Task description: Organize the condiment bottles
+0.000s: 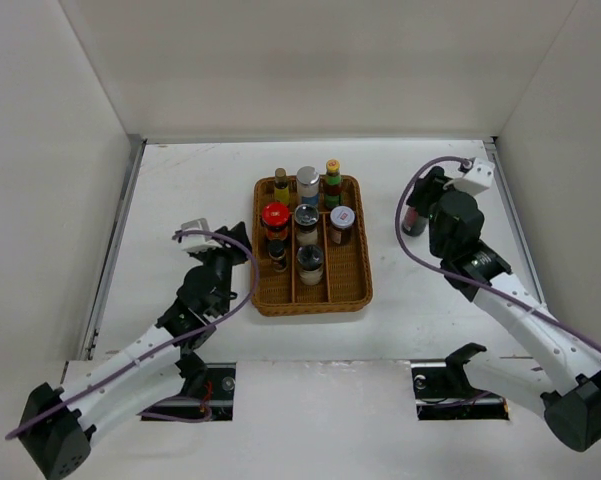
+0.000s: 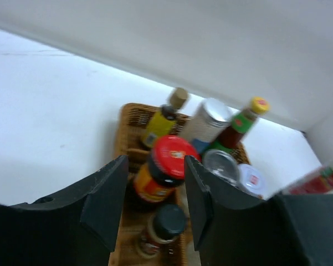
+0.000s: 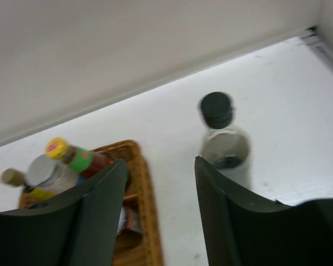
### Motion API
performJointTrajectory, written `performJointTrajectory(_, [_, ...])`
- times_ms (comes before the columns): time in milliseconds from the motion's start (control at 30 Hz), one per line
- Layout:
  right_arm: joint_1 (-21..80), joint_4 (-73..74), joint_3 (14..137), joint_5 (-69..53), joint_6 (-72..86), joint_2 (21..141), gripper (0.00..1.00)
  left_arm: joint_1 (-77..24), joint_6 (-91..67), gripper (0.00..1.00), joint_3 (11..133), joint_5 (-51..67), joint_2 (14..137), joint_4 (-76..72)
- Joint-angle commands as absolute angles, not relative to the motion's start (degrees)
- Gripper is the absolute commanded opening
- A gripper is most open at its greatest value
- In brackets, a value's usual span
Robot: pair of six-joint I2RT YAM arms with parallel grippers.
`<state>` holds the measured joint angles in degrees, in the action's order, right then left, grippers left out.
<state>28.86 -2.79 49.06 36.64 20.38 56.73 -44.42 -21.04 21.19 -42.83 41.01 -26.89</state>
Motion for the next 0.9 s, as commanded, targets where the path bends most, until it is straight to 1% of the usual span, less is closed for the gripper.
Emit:
performJointTrajectory(0, [25.89,-0.44,53.08,41.48,16.97,57.74,0.62,-38.82,-27.32,0.43,17.24,-41.84,37.10,-25.58])
performJointTrajectory(100, [23.08,1.84,55.36,41.66,16.08,60.20,0.67,-33.72,-31.19,0.44,14.60,-38.68,36.56,-25.40])
performJointTrajectory(133, [21.94,2.89,56.24,41.05,16.00,61.16,0.70,-32.66,-32.51,0.46,14.15,-37.28,37.00,-25.40])
performJointTrajectory(167, [21.23,4.21,57.29,40.17,16.00,62.13,0.72,-31.61,-33.56,0.48,13.54,-35.79,37.44,-25.66])
performJointTrajectory(267, [19.47,6.32,60.11,36.14,16.00,65.03,0.75,-29.41,-35.85,0.49,12.13,-32.62,38.14,-26.54])
performJointTrajectory(400, [16.49,8.09,63.97,30.86,16.00,69.24,0.74,-27.82,-37.26,0.50,11.08,-30.76,37.88,-27.51])
performJointTrajectory(600, [14.98,8.71,66.27,29.53,15.82,73.39,0.74,-27.03,-37.35,0.51,10.37,-30.41,37.44,-28.13])
performJointTrajectory(867, [14.98,8.09,66.97,28.12,15.64,77.34,0.67,-27.02,-37.62,0.52,10.28,-29.71,39.64,-29.71])
